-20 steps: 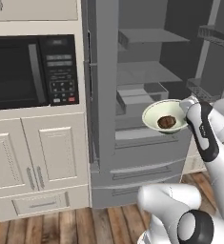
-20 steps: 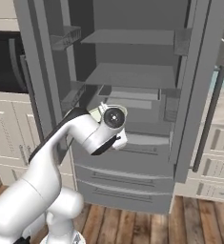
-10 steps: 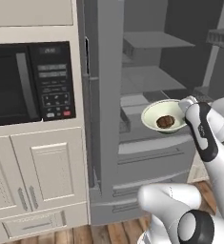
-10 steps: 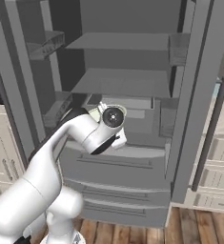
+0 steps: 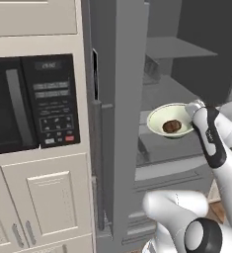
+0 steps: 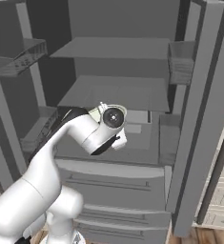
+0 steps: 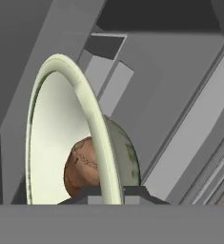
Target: Move the mug from next to the sink to the open cabinet. Then, move the bowl with the potato to the fridge to clear the area for faucet cleaning.
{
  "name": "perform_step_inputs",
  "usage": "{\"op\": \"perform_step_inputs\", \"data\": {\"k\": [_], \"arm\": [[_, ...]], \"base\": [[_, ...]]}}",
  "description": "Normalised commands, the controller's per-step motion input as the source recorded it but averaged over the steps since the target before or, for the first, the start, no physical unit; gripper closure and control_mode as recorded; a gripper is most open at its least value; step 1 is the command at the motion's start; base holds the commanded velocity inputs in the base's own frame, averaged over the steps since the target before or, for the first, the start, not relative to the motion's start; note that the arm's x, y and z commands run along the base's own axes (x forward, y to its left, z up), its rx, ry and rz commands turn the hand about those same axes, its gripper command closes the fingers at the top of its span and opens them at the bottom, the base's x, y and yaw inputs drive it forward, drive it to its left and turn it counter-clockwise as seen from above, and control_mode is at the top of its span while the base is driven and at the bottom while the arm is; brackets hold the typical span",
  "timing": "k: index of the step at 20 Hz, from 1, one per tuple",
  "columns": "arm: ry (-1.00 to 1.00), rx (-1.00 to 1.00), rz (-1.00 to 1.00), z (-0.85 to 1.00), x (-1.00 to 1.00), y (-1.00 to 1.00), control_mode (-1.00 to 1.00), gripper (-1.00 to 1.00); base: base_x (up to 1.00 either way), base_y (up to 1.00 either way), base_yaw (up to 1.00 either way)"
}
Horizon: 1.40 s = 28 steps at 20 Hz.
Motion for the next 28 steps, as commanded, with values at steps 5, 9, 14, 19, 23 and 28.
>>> {"op": "perform_step_inputs", "data": {"k": [5,9,14,19,23,28], "arm": [[0.00,0.00,0.00,0.00,0.00,0.00,1.00,1.00],[0.00,0.00,0.00,0.00,0.00,0.00,1.00,1.00],[0.00,0.00,0.00,0.00,0.00,0.00,1.00,1.00],[0.00,0.00,0.00,0.00,0.00,0.00,1.00,1.00],[0.00,0.00,0.00,0.00,0.00,0.00,1.00,1.00],[-0.01,0.00,0.00,0.10,0.08,0.07,-1.00,1.00]], "base": [[0.34,-0.08,-0.01],[0.08,-0.40,0.02],[0.07,-0.41,0.05],[0.33,-0.12,0.01],[0.76,0.21,0.00],[0.64,0.40,0.00]]}}
